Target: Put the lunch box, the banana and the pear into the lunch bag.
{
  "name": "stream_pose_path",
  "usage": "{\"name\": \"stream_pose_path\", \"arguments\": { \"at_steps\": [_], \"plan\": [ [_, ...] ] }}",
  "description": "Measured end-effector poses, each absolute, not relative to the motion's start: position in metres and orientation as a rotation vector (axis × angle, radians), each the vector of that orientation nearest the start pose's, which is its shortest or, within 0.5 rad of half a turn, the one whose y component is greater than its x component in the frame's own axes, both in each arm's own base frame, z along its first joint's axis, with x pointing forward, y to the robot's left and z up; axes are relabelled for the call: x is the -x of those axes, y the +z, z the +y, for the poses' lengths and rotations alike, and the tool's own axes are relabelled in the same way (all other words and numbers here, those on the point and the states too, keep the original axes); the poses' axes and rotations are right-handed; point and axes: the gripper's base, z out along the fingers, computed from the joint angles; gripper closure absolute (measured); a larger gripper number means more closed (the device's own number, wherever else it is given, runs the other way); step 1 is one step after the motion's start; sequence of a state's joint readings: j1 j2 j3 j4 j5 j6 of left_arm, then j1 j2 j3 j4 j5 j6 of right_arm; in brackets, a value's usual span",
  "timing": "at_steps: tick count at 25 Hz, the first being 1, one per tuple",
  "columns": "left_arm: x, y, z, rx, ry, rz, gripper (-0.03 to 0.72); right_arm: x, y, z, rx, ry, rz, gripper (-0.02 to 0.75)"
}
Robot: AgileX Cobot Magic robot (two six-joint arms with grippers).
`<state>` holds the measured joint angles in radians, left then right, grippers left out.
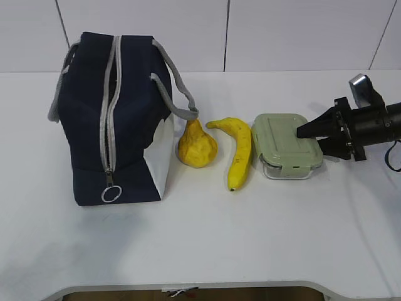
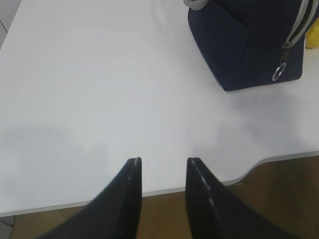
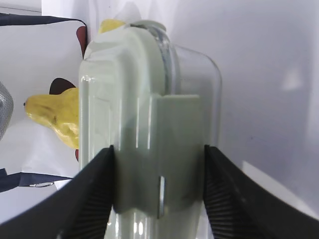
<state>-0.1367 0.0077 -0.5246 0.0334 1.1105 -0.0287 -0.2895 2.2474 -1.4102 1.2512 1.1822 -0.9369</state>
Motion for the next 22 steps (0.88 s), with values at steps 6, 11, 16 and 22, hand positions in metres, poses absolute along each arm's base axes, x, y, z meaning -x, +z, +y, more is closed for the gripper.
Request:
{"name": "stream_pose_path", "arguments": {
  "at_steps": [6, 11, 16, 22],
  "plan": [
    [0.0083, 0.2802, 0.0039, -0.109, -0.061, 2.074, 0.448, -0.4181, 0.1215, -0.041, -0.147, 1.397, 2.444, 0.316],
    [0.0083, 0.2802, 0.0039, -0.109, -0.061, 2.074, 0.448, -0.4181, 0.1215, -0.041, -0.15, 1.398, 2.445, 0.337],
    [0.0083, 0.2802, 0.0039, -0.109, -0.061, 2.074, 0.448, -0.418, 0.1215, -0.0409, -0.171, 1.407, 2.449, 0.344],
    [0.0083, 0.2802, 0.0039, -0.109, -0.061, 2.074, 0.448, -0.4168, 0.1265, -0.0417, -0.173, 1.382, 2.471, 0.351]
  ]
}}
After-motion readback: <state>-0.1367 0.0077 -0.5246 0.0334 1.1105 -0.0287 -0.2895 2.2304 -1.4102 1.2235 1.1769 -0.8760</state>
